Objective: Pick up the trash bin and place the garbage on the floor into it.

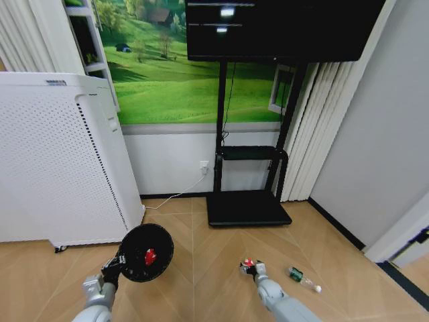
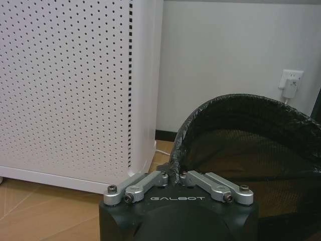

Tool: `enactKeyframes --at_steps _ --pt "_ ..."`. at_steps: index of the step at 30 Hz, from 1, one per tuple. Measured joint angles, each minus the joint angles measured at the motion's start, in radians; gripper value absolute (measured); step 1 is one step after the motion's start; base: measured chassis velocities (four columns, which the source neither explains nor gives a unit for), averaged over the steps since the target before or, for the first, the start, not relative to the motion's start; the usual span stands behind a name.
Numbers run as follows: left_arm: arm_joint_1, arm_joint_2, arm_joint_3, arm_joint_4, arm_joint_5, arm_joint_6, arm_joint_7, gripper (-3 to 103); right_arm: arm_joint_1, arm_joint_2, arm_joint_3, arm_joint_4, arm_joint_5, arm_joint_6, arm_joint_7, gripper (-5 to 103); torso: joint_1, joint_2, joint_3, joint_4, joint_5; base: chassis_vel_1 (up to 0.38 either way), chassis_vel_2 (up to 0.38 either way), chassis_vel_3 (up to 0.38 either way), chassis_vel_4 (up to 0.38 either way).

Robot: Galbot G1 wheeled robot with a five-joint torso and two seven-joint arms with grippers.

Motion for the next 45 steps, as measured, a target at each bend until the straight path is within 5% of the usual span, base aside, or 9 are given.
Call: enactKeyframes --at_steps 9,28,32,33,40,45 --pt "0.011 -0.004 0.0 -0.002 0.011 -0.008 0.003 3 0.037 0.092 0.013 -0.103 -0.013 0.002 -0.003 100 0.0 0.0 0.0 0.0004 0.0002 0.0 0.0 0.0 0.0" --pt "0.012 -0.003 0.007 0.01 0.018 -0.014 0.004 3 0.075 0.134 0.015 -0.233 -0.032 0.005 -0.024 101 0.0 0.0 0.0 0.0001 0.0001 0.0 0.0 0.0 0.0" --pt "0.01 -0.002 0.008 0.013 0.018 -0.015 0.004 3 0.075 0.134 0.014 -0.237 -0.038 0.022 -0.049 92 0.0 0.0 0.0 0.0002 0.0001 0.0 0.0 0.0 0.0" --pt "0.01 -0.002 0.008 0.013 0.018 -0.015 0.004 3 0.075 0.134 0.014 -0.238 -0.039 0.024 -0.052 82 0.0 0.0 0.0 0.0002 0.0001 0.0 0.0 0.0 0.0" --pt "0.01 -0.003 0.008 0.016 0.02 -0.018 0.004 3 0.071 0.129 0.014 -0.235 -0.04 0.029 -0.053 54 0.0 0.0 0.0 0.0002 0.0001 0.0 0.0 0.0 0.0" --pt "0.01 -0.005 0.009 0.017 0.021 -0.019 0.005 3 0.066 0.127 0.016 -0.231 -0.043 0.033 -0.053 44 0.0 0.0 0.0 0.0001 0.0 0.0 0.0 0.0 0.0"
